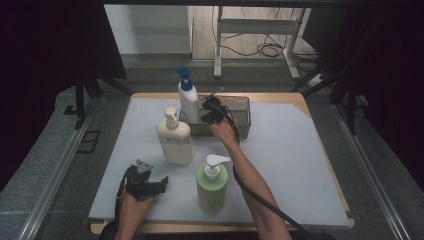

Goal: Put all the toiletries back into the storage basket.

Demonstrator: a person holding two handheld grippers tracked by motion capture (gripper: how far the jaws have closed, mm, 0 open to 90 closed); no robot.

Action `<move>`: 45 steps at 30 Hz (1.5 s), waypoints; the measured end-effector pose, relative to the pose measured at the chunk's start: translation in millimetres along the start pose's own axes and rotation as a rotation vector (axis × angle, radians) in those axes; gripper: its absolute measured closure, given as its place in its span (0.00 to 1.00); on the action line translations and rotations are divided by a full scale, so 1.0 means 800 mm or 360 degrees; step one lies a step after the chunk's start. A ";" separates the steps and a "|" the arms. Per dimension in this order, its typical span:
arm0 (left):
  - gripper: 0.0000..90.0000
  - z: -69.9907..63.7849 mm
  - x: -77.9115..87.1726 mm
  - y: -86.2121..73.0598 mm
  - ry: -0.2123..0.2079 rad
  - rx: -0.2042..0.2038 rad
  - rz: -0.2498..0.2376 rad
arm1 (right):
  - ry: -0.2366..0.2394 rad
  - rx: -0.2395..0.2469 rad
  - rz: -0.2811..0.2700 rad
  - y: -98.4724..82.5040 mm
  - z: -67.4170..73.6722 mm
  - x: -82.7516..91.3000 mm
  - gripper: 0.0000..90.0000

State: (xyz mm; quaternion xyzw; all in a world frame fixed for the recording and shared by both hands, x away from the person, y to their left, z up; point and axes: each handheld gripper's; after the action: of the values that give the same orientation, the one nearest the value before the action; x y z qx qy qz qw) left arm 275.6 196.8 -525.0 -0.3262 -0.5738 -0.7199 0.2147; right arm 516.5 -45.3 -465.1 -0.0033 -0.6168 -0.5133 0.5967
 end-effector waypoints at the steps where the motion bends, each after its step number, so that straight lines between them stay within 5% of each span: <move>1: 0.14 0.000 0.000 0.000 0.0001 0.0000 0.0000 | 0.0003 0.0015 0.0007 0.000 0.000 0.001 0.97; 8: 0.14 0.000 0.000 0.000 0.0000 0.0000 0.0000 | 0.0109 0.0049 0.0006 0.002 0.011 -0.001 0.96; 12: 0.14 0.000 0.000 0.000 0.0000 -0.0001 0.0000 | 0.0060 0.0105 0.0046 0.004 0.023 -0.009 0.97; 15: 0.14 0.000 0.000 0.000 0.0001 0.0000 -0.0001 | 0.0117 0.0047 0.0007 0.002 0.017 -0.009 0.95; 21: 0.14 0.000 0.000 0.000 0.0000 0.0000 0.0000 | 0.0051 0.0041 -0.0004 0.005 0.018 -0.010 0.99; 30: 0.14 0.000 0.000 0.000 0.0001 0.0001 0.0000 | -0.0031 -0.0111 -0.0010 0.015 0.005 -0.020 1.00; 45: 0.14 0.000 0.000 0.000 0.0000 0.0000 0.0001 | -0.0007 -0.0105 -0.0022 0.018 0.005 -0.021 1.00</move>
State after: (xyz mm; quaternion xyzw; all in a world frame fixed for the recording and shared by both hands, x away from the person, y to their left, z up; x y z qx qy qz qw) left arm 275.8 196.8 -525.0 -0.3264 -0.5738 -0.7197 0.2151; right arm 527.2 -25.7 -467.2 -0.0198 -0.6008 -0.5374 0.5914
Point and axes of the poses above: each handheld gripper's, and its own axes: x roughly backward along the jaws, y roughly out of its top, z roughly to its left, and after that the axes turned 13 degrees about y, right-handed
